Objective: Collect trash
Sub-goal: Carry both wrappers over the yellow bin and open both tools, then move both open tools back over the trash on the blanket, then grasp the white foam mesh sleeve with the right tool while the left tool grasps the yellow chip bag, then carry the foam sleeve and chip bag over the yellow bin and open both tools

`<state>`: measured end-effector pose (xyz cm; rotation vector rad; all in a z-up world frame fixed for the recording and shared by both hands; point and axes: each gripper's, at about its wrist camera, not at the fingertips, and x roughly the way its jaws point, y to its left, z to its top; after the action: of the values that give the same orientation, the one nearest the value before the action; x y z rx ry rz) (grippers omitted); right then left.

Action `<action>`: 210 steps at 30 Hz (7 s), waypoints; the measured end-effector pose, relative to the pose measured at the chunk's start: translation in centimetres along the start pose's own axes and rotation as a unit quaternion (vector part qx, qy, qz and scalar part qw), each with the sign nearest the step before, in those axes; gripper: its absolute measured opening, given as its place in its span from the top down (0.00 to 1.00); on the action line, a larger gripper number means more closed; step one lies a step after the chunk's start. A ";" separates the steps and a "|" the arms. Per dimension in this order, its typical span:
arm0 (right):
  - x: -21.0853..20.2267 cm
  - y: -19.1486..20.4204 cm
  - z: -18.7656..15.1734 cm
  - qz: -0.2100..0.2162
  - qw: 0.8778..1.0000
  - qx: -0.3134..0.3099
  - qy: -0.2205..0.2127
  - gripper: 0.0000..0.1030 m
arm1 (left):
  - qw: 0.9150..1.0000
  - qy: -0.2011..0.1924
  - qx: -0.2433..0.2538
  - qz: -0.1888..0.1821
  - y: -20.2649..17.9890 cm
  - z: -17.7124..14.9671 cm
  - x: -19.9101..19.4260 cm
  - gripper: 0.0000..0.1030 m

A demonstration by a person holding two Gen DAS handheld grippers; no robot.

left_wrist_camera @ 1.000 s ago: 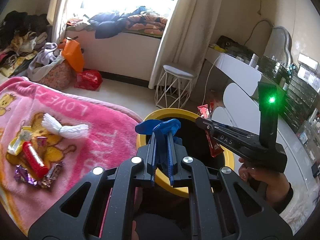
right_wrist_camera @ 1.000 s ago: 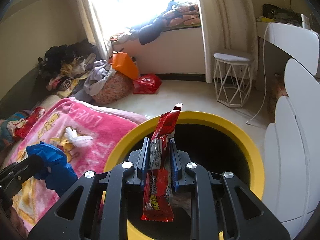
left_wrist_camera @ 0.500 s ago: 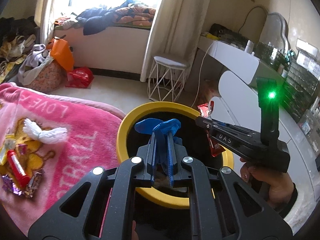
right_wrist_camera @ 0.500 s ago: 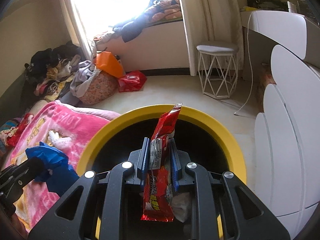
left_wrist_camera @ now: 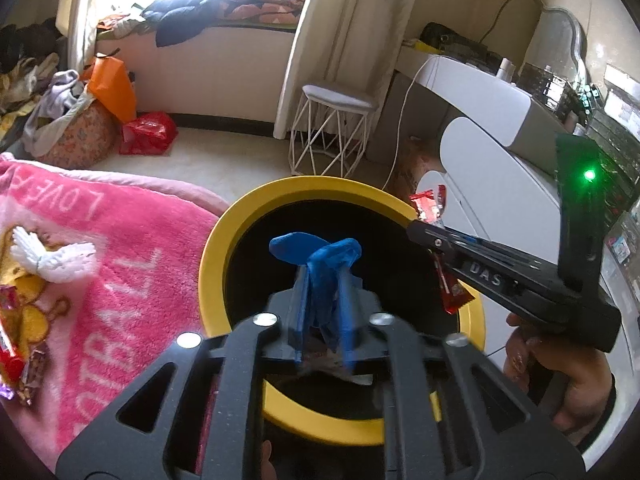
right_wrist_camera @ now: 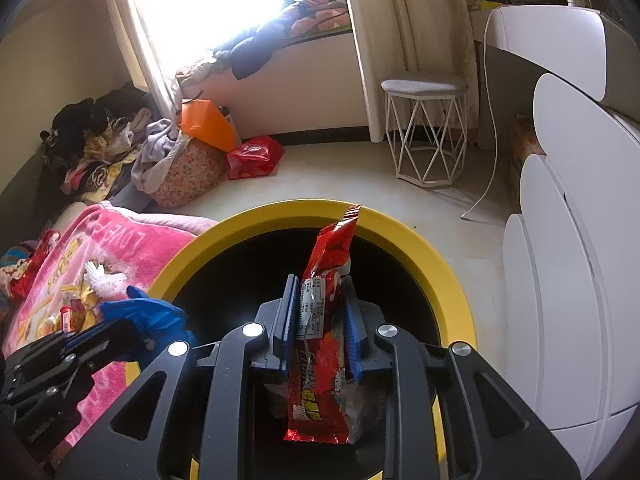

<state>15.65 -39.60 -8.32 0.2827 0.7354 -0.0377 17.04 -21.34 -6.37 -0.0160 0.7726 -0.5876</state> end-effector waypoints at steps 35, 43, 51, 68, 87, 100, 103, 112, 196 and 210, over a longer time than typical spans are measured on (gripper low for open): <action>-4.2 8.1 0.6 0.031 0.994 -0.092 -0.054 0.41 | 0.988 -0.106 -0.081 0.080 6.7 -1.1 -10.3 0.10; -4.6 12.0 -0.1 0.063 0.988 -0.130 -0.056 0.41 | 0.981 -0.124 -0.102 0.109 9.3 -1.7 -12.6 0.10; -4.1 16.5 -1.3 0.103 0.979 -0.172 -0.042 0.40 | 0.973 -0.135 -0.132 0.136 12.8 -2.7 -14.9 0.10; -0.8 24.5 -2.9 0.151 0.961 -0.232 -0.010 0.40 | 0.947 -0.140 -0.196 0.213 21.3 -5.8 -18.8 0.10; 6.7 26.3 -1.6 0.141 0.969 -0.198 0.046 0.40 | 0.918 -0.100 -0.331 0.193 30.2 -9.3 -16.9 0.27; 12.5 27.8 -2.5 0.132 0.968 -0.189 0.104 0.55 | 0.884 -0.093 -0.439 0.131 33.6 -9.7 -14.4 0.49; 12.7 28.1 -2.8 0.136 0.965 -0.196 0.109 0.86 | 0.879 -0.093 -0.449 0.127 34.1 -9.9 -14.1 0.68; 9.5 27.9 -3.2 0.148 0.965 -0.206 0.069 0.93 | 0.884 -0.098 -0.441 0.124 33.5 -9.8 -14.3 0.76; -4.6 12.8 -1.7 0.082 0.990 -0.108 -0.041 0.93 | 0.974 -0.169 -0.111 0.102 10.2 -1.2 -18.2 0.93; -4.8 9.5 -1.2 0.056 0.994 -0.077 -0.046 0.93 | 0.981 -0.150 -0.088 0.090 8.4 -1.3 -16.6 0.93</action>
<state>12.56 -30.42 -3.70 0.1735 0.6260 0.1112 10.98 -5.66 1.68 -0.1916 0.5229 -0.3335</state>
